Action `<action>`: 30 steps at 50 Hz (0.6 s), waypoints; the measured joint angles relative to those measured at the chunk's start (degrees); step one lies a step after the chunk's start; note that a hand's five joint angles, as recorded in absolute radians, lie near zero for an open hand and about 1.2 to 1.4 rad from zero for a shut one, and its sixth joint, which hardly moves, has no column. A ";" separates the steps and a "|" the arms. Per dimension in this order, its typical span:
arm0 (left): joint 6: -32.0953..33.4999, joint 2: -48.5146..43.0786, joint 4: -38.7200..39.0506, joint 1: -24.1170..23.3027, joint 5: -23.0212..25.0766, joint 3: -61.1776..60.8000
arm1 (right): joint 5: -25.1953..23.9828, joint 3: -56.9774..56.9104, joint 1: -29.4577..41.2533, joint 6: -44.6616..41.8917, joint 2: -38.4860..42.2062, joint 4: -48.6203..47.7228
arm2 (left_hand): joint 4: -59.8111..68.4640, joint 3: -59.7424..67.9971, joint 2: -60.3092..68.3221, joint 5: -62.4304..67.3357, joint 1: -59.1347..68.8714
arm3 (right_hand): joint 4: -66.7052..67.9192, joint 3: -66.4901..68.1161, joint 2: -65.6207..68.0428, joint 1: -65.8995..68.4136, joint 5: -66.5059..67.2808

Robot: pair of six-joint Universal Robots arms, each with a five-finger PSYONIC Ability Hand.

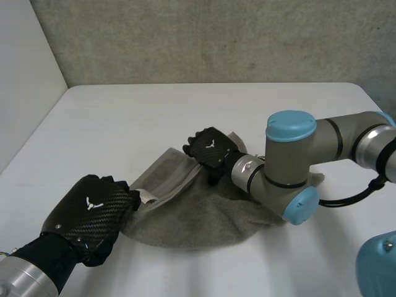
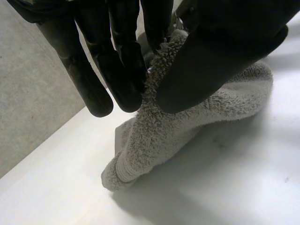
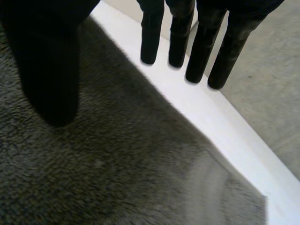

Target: Fold the towel.

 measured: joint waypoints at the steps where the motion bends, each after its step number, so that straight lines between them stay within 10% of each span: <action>1: 0.00 0.07 0.03 0.00 0.01 0.00 | -0.23 -0.25 0.11 0.00 0.42 0.07 | 0.00 0.00 0.00 0.00 0.00 | 3.14 2.76 2.93 2.77 2.93; 8: 0.00 0.32 0.97 0.08 0.04 0.20 | -0.81 -2.68 0.43 0.14 2.10 0.54 | 0.00 0.00 0.00 0.00 0.00 | 39.96 39.30 40.05 32.59 38.97; 30: -0.81 -8.34 16.83 4.54 -0.12 6.45 | 10.85 19.76 -6.94 -2.43 -38.06 5.39 | 0.01 0.01 0.11 0.01 0.03 | 41.36 40.74 40.76 32.59 39.99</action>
